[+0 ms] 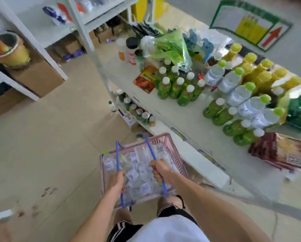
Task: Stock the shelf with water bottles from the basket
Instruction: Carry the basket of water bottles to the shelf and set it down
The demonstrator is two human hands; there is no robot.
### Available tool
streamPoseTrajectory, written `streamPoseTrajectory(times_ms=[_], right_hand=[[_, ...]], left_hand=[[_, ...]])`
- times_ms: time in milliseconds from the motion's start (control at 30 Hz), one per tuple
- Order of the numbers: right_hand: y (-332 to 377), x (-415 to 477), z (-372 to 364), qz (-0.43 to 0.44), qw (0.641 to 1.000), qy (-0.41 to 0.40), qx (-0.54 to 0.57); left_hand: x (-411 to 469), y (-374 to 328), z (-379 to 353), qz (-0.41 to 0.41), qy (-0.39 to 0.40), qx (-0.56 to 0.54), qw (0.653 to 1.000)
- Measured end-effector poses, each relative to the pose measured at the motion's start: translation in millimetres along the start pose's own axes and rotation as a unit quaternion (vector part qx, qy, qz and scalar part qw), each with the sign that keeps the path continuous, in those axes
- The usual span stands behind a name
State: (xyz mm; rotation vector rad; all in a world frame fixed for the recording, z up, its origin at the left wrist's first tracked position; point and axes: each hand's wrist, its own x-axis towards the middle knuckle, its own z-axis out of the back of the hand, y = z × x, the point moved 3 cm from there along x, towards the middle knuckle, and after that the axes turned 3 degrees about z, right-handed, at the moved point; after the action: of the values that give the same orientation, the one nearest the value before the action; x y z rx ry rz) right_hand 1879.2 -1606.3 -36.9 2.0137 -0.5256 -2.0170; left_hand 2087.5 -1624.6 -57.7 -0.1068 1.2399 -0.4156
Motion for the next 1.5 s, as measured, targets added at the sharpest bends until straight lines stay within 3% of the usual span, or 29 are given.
streamPoseTrajectory(times_ms=[200,467,700,833,1267,1500], right_hand=[[-33,-17,-5,-0.008,0.975,-0.120,0.190],[-104,-33,-46,-0.019,0.900,-0.196,0.389],[-154,-50,-52,-0.024,0.842,-0.235,0.484],[-179,-50,-43,-0.027,0.837,-0.240,0.491],[-298,70,31,-0.069,0.864,-0.212,0.451],[-360,174,69,-0.052,0.868,-0.248,0.427]], left_hand=[[31,-48,3,-0.041,0.073,0.166,0.982],[12,-70,-17,-0.102,0.119,0.404,0.901],[-20,-58,-42,-0.124,0.186,0.446,0.867],[-12,-35,-57,-0.115,0.198,0.469,0.853],[115,55,-147,-0.018,0.167,0.371,0.913],[207,99,-217,0.001,0.180,0.356,0.917]])
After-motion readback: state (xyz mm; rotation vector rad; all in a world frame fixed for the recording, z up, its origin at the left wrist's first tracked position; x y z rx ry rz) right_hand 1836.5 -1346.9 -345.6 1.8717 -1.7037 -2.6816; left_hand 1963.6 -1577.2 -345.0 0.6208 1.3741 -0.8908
